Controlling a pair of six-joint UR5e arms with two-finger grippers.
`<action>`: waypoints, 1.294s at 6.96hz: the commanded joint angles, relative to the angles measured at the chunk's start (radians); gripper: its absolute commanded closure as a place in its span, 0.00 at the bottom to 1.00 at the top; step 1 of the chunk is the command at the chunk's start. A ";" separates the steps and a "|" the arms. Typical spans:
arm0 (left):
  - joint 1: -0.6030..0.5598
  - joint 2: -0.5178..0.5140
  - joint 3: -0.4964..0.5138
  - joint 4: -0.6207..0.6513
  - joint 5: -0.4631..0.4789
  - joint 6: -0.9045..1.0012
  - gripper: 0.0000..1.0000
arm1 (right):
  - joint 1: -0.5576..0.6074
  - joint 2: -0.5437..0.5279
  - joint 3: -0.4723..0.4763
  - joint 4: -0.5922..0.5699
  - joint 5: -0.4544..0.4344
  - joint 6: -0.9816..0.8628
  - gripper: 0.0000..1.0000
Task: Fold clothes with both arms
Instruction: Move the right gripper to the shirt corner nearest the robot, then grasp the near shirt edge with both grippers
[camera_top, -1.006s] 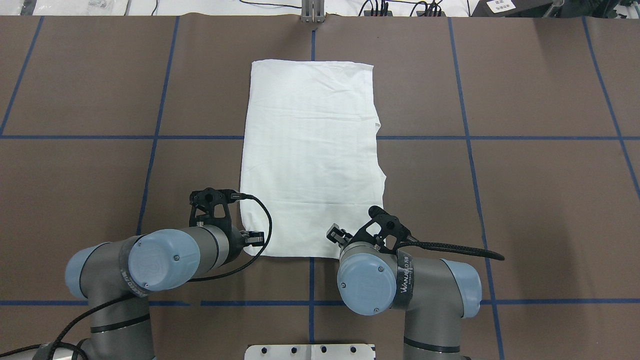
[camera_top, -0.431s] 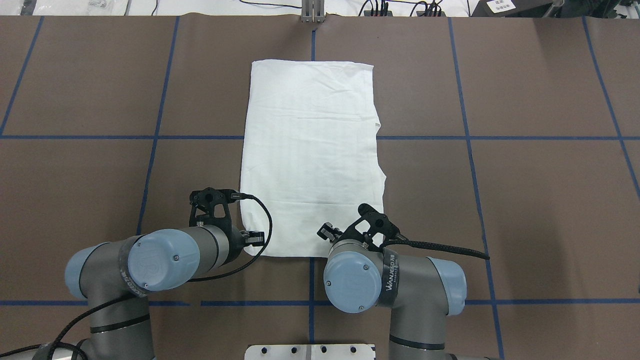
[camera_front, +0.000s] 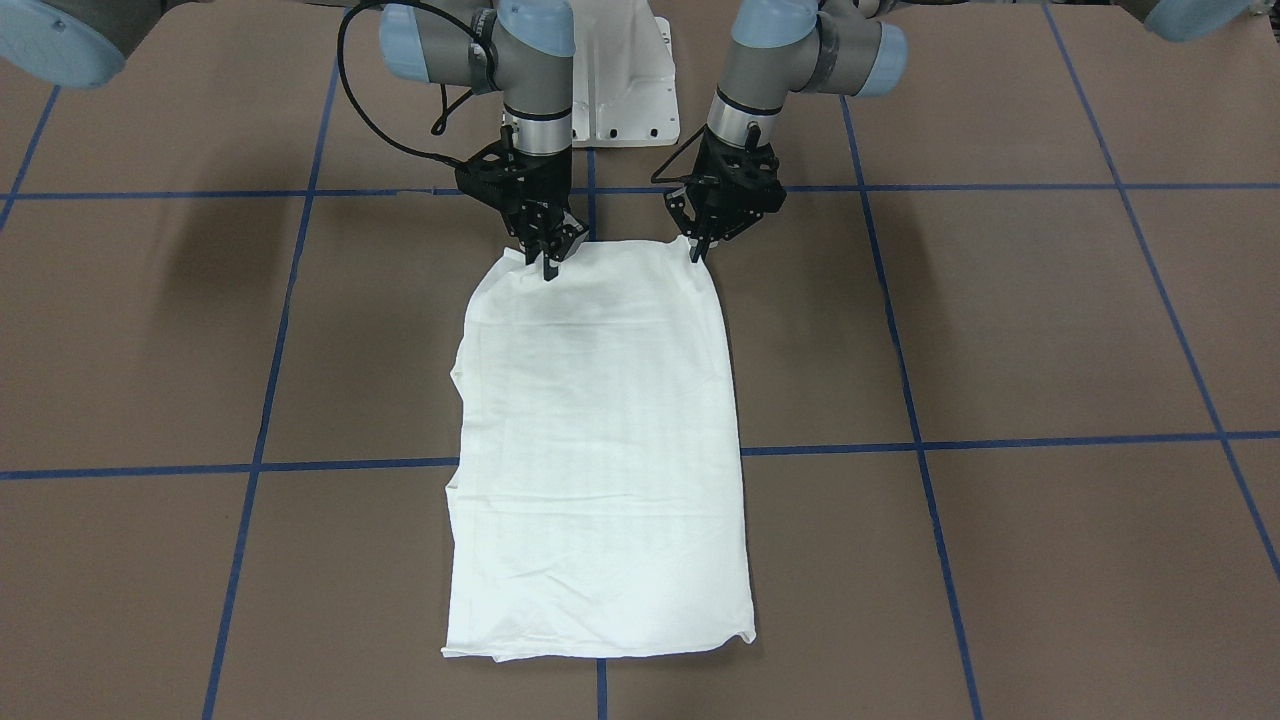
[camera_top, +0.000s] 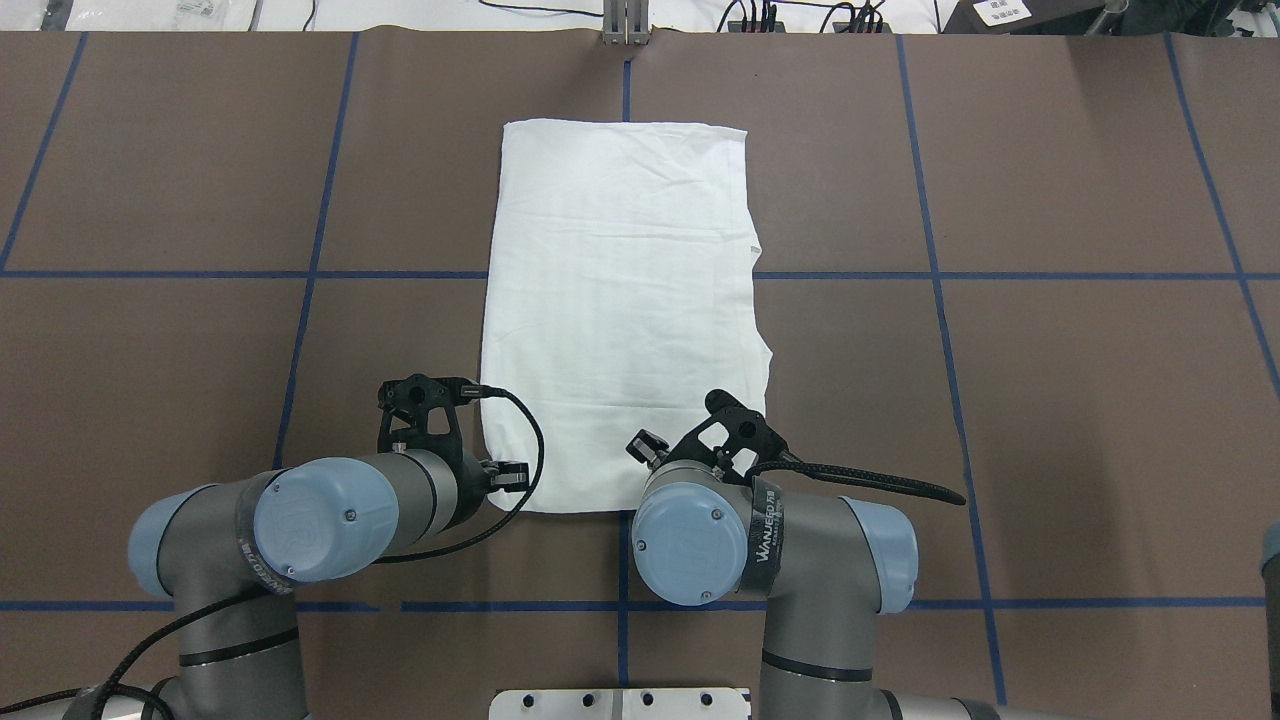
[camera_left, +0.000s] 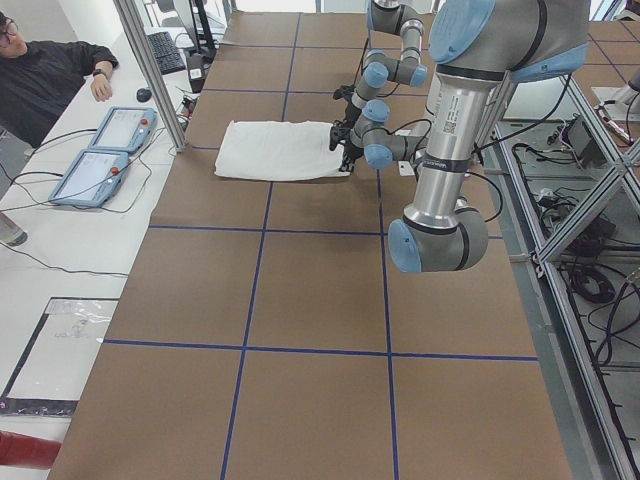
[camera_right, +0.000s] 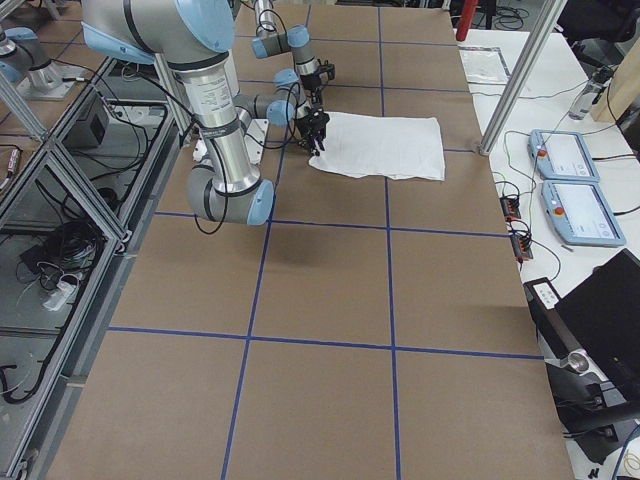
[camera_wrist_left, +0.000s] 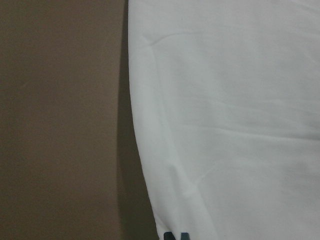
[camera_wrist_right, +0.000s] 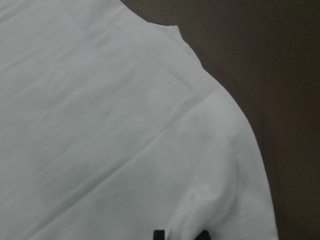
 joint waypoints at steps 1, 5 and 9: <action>0.000 0.000 -0.001 0.000 0.000 0.001 1.00 | 0.004 -0.007 0.005 -0.002 0.004 -0.008 1.00; -0.003 -0.001 -0.267 0.165 -0.132 -0.002 1.00 | -0.049 -0.002 0.427 -0.419 0.014 -0.028 1.00; -0.020 -0.083 -0.489 0.443 -0.195 0.003 1.00 | -0.088 0.022 0.561 -0.522 0.005 -0.100 1.00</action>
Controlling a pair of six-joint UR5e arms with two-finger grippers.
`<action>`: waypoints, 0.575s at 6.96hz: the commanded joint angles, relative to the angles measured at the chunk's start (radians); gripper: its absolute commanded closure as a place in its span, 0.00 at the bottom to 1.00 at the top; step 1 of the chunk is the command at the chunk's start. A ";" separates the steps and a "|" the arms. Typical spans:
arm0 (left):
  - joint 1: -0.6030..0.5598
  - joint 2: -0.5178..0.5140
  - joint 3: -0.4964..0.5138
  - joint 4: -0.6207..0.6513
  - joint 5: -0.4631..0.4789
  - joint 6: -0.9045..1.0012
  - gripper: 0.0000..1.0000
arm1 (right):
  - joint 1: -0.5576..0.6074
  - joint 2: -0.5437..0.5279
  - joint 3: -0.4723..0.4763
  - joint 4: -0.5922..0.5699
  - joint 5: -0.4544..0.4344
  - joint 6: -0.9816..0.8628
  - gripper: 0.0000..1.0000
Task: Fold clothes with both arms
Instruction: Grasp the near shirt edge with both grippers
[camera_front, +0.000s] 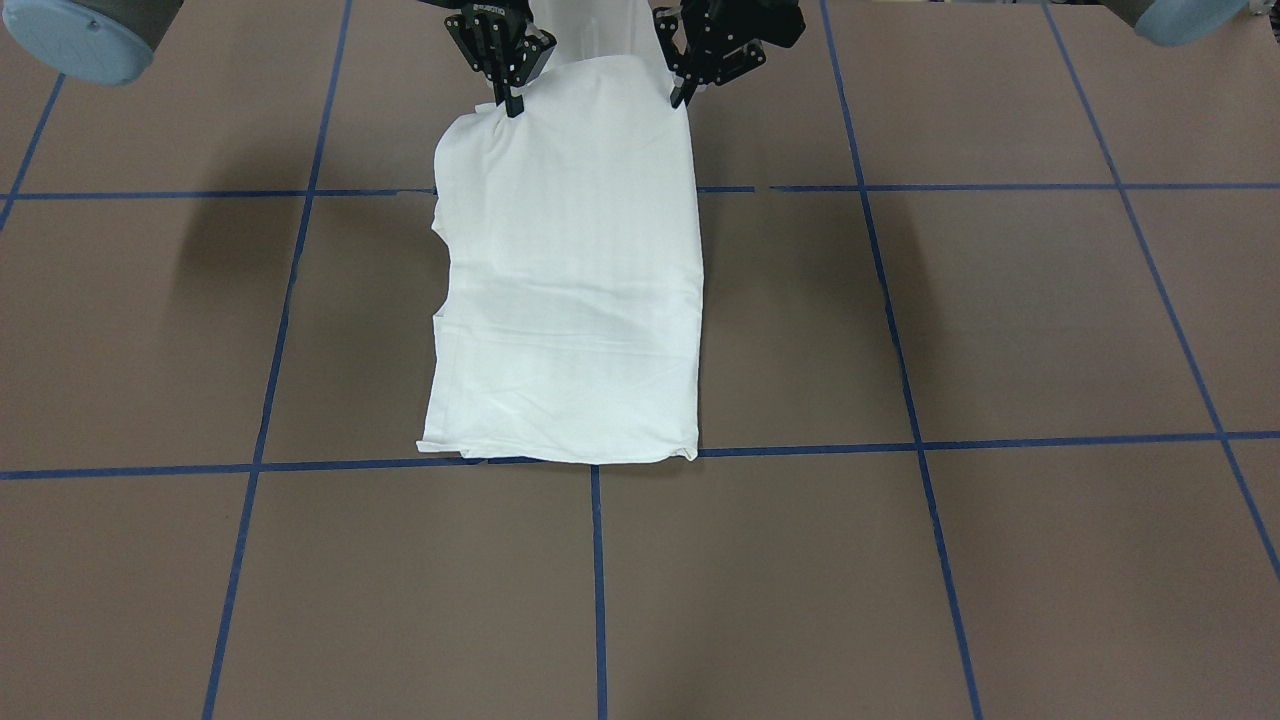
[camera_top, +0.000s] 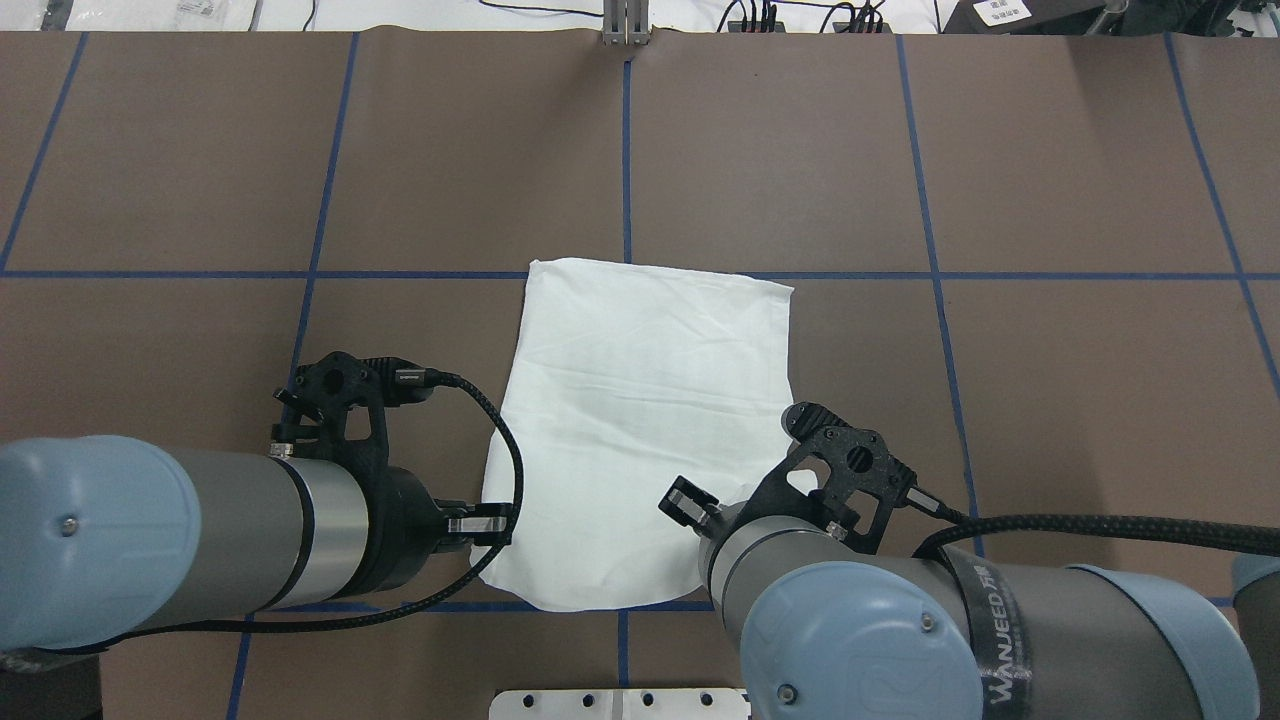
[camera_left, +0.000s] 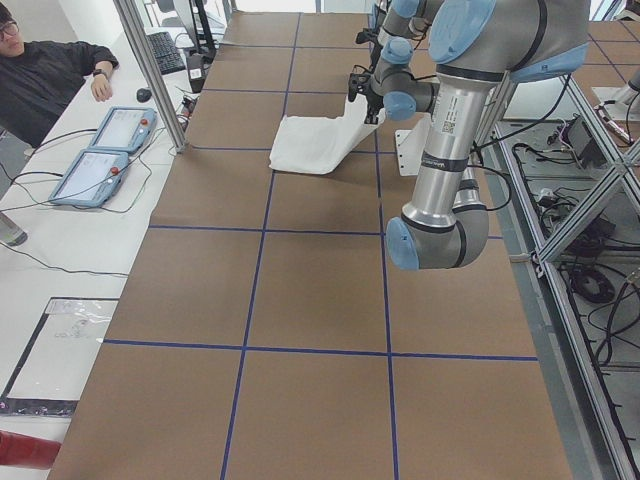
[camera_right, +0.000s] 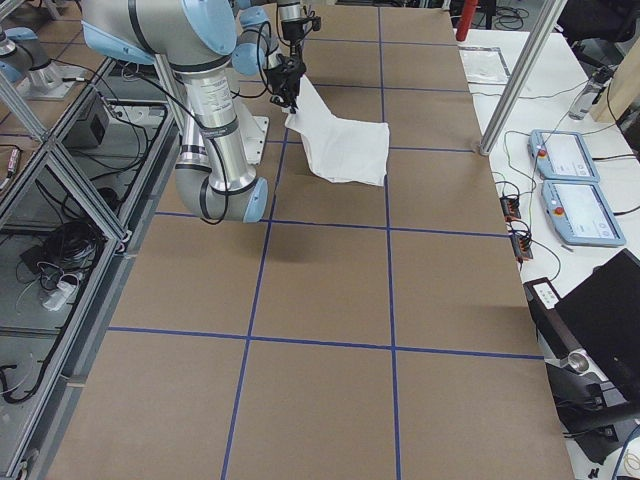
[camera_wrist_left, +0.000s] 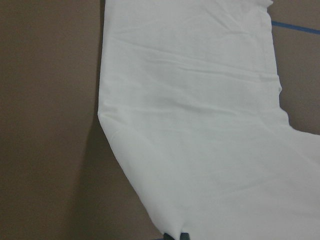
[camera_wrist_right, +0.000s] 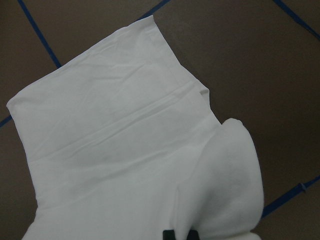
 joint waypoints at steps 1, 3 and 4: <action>-0.048 -0.035 0.004 0.040 -0.008 0.009 1.00 | 0.039 0.007 -0.036 0.002 -0.006 -0.084 1.00; -0.150 -0.074 0.102 0.039 -0.011 0.104 1.00 | 0.079 0.024 -0.071 0.005 -0.006 -0.130 1.00; -0.199 -0.117 0.180 0.037 -0.011 0.139 1.00 | 0.117 0.059 -0.108 0.005 -0.006 -0.170 1.00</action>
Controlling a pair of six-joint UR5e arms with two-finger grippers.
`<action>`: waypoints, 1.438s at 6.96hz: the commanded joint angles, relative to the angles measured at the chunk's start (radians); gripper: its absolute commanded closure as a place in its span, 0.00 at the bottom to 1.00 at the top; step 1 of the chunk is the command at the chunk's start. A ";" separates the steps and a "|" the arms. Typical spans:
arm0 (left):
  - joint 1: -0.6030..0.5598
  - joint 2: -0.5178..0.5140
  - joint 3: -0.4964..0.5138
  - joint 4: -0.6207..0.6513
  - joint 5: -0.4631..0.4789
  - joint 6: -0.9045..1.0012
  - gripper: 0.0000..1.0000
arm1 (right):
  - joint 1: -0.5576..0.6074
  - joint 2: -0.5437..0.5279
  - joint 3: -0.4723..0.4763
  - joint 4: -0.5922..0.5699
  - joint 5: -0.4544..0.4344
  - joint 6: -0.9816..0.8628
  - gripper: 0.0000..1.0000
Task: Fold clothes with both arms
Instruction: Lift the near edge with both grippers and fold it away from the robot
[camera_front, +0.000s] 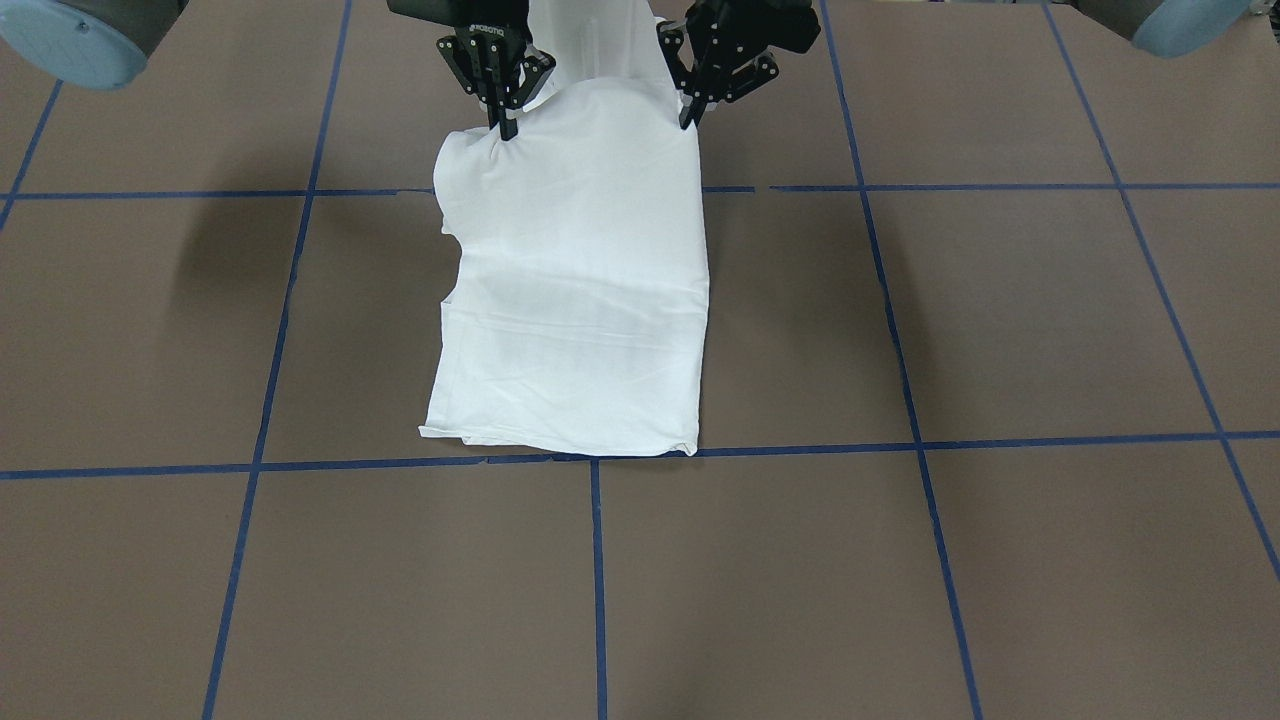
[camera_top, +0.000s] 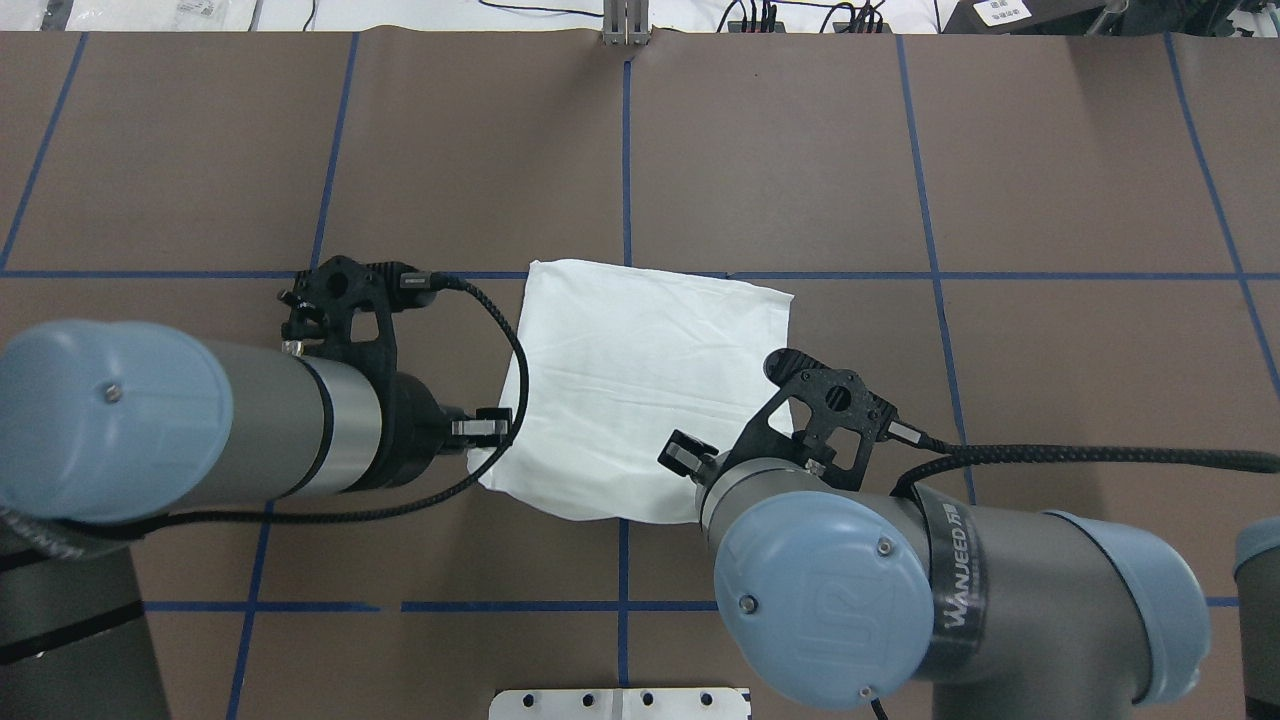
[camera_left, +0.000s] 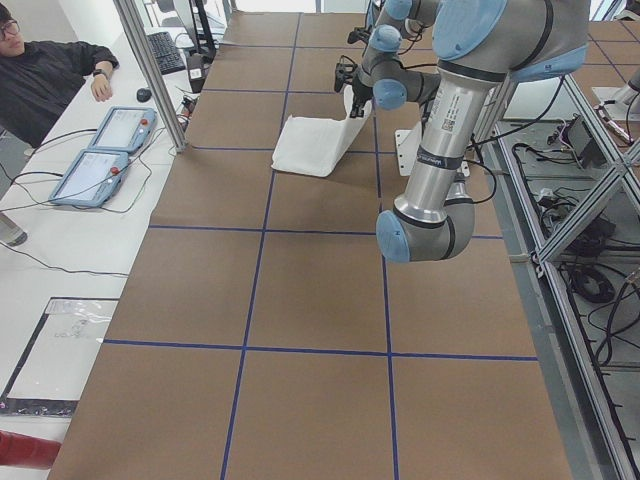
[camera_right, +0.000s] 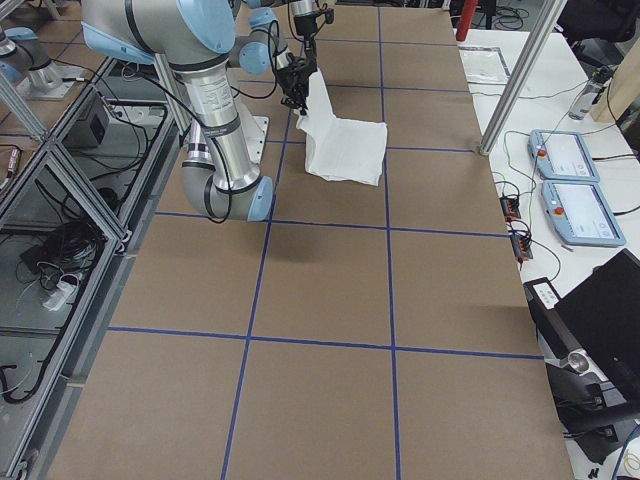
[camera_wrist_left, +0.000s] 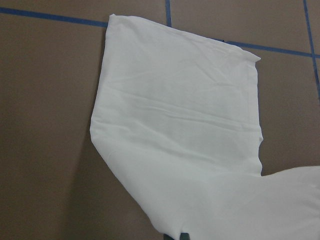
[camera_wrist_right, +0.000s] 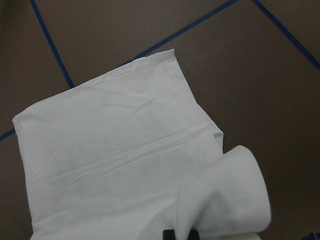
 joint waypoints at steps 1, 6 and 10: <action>-0.092 -0.072 0.149 -0.005 0.001 0.061 1.00 | 0.067 0.064 -0.090 0.004 0.001 -0.058 1.00; -0.181 -0.153 0.526 -0.248 0.013 0.106 1.00 | 0.236 0.071 -0.435 0.338 0.024 -0.204 1.00; -0.181 -0.238 0.862 -0.482 0.058 0.107 1.00 | 0.244 0.101 -0.666 0.543 0.023 -0.227 1.00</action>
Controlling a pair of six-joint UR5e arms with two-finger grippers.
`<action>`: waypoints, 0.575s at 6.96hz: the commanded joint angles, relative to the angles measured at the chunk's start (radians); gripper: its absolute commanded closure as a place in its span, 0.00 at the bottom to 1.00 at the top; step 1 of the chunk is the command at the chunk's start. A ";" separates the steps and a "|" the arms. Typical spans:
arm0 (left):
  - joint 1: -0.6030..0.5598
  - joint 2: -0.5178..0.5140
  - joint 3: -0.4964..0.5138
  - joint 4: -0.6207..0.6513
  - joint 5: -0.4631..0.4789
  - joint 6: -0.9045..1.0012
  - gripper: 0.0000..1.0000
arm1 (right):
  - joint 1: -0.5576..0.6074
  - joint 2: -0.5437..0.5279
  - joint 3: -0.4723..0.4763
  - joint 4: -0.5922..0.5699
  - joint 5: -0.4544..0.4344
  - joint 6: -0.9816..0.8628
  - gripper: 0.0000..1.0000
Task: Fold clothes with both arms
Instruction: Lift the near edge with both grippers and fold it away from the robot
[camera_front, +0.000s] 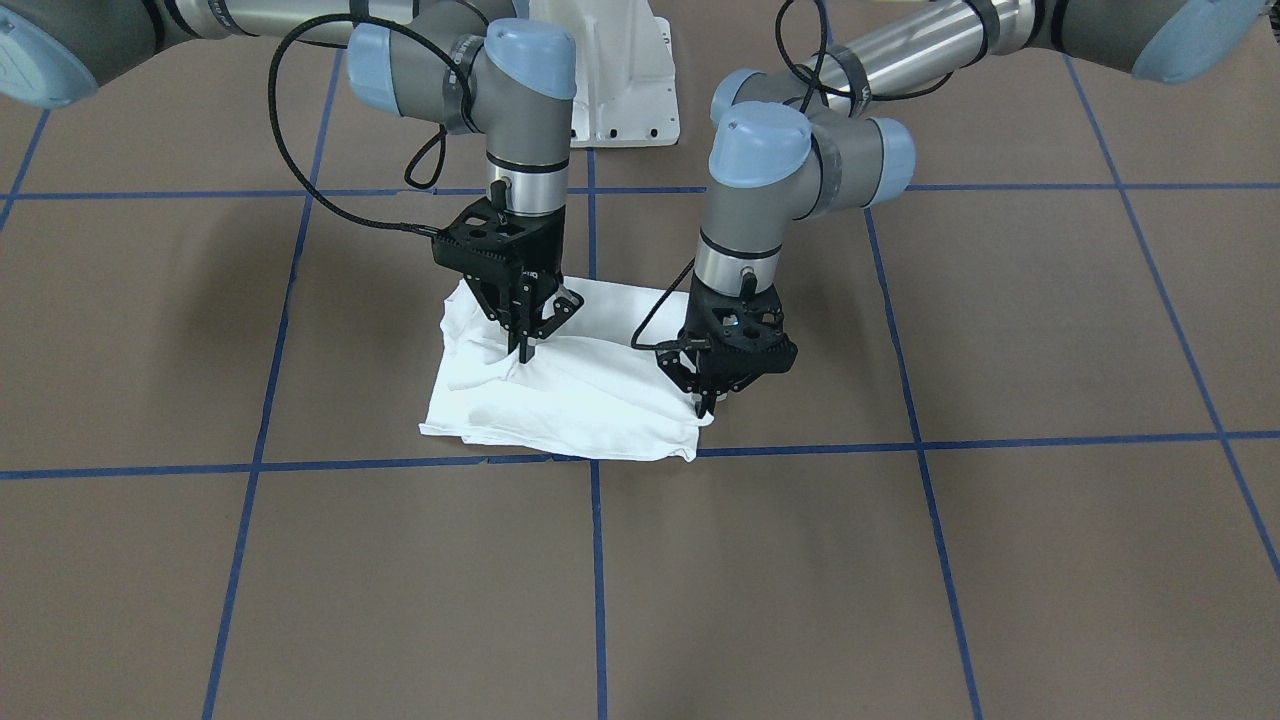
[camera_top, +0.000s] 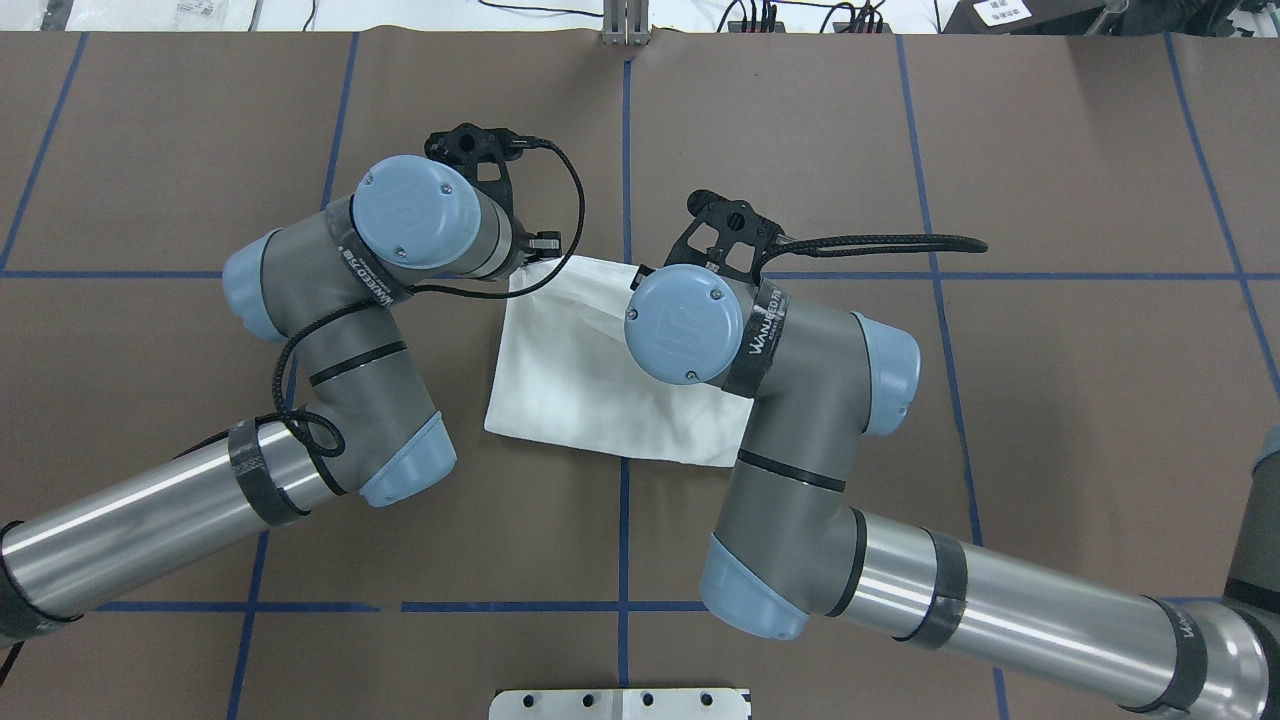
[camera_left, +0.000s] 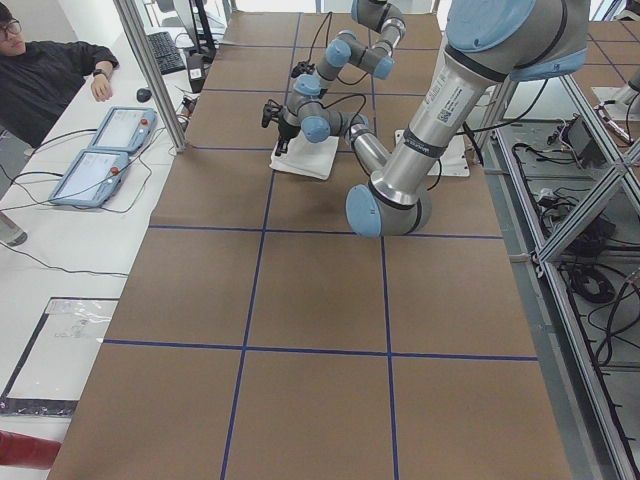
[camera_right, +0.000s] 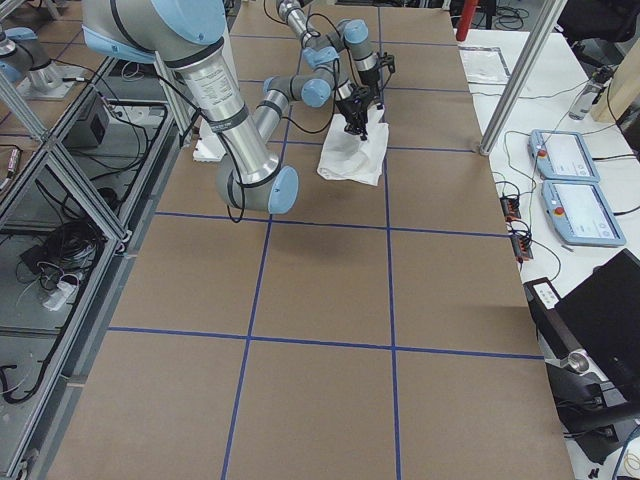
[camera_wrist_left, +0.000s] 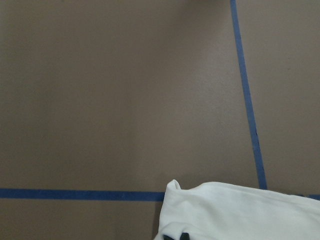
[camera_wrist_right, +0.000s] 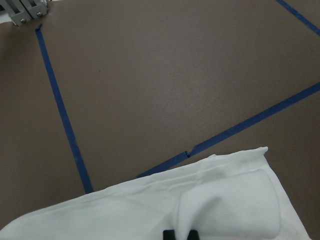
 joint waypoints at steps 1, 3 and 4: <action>0.002 -0.012 0.091 -0.077 0.004 0.000 1.00 | 0.001 0.006 -0.072 0.078 -0.001 -0.002 1.00; 0.001 -0.011 0.083 -0.079 0.002 0.011 0.87 | 0.001 0.009 -0.072 0.080 -0.001 -0.004 0.71; -0.004 -0.002 0.060 -0.077 -0.004 0.075 0.01 | 0.001 0.016 -0.067 0.076 -0.001 -0.039 0.01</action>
